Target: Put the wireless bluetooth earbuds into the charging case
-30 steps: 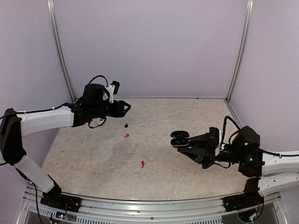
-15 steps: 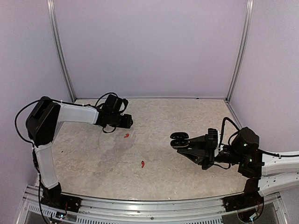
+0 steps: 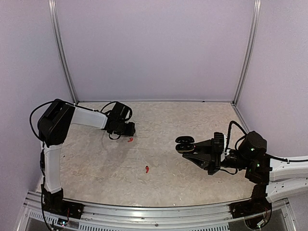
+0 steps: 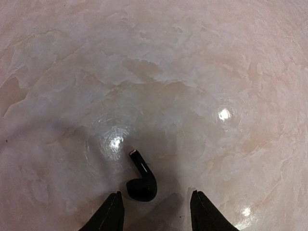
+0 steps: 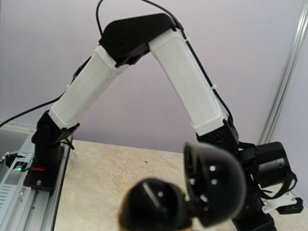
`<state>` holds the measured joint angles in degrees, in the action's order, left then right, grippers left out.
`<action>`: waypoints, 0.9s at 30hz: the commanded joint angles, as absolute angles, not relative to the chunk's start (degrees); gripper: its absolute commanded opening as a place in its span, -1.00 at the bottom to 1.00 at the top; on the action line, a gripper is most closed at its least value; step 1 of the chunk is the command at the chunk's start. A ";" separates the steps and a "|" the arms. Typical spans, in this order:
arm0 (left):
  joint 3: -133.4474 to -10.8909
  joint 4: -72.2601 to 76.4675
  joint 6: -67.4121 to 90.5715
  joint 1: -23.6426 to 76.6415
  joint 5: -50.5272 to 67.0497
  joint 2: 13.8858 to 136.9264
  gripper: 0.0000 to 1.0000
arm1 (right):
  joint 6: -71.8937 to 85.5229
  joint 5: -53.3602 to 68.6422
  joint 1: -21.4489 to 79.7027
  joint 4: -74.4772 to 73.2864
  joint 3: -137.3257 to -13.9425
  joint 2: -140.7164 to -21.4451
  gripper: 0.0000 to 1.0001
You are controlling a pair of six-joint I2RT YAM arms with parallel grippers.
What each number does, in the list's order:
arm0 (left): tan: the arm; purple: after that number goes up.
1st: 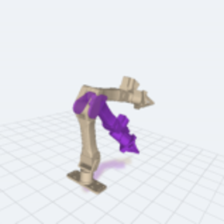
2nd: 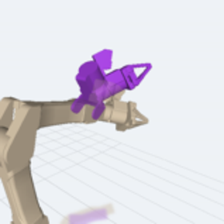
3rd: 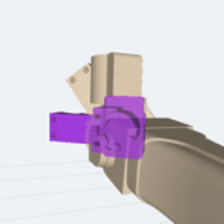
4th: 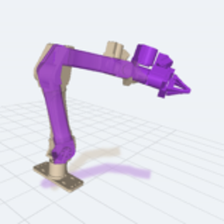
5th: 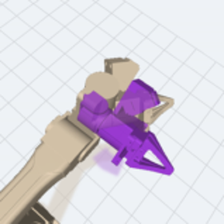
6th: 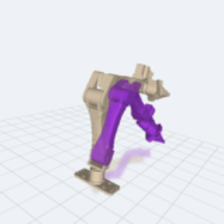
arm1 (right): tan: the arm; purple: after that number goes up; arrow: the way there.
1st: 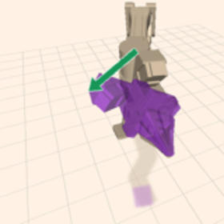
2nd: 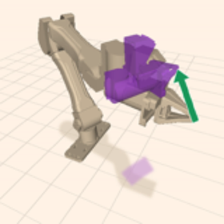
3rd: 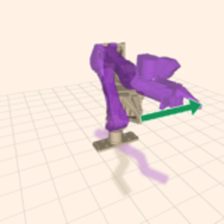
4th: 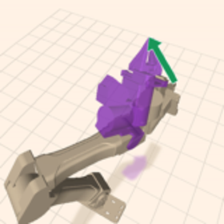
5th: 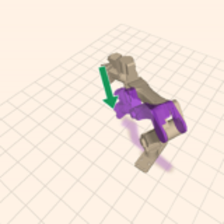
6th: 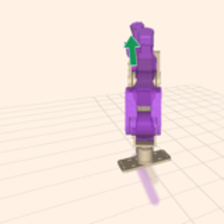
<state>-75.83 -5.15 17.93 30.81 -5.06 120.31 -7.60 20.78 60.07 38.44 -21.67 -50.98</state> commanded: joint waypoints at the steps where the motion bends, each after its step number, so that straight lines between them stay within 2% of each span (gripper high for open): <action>1: -79.14 -4.39 18.46 30.08 -6.01 123.15 -0.04 | -7.03 20.74 59.59 39.60 -21.18 -50.65 -1.00; 7: -80.75 -4.36 18.47 29.99 -6.31 125.56 -0.18 | -7.03 20.74 59.50 39.49 -21.18 -50.76 -1.00; 16: -78.95 -4.23 16.40 30.18 -4.97 124.98 -0.55 | -7.21 20.77 59.42 39.02 -21.18 -50.51 -1.00; 27: -78.67 -5.41 10.41 38.39 5.70 122.38 -0.67 | -7.12 21.24 59.46 38.44 -21.44 -50.04 -1.00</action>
<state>-78.50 -1.96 13.45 33.32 -1.06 123.50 -7.60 20.80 59.77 38.41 -21.67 -50.98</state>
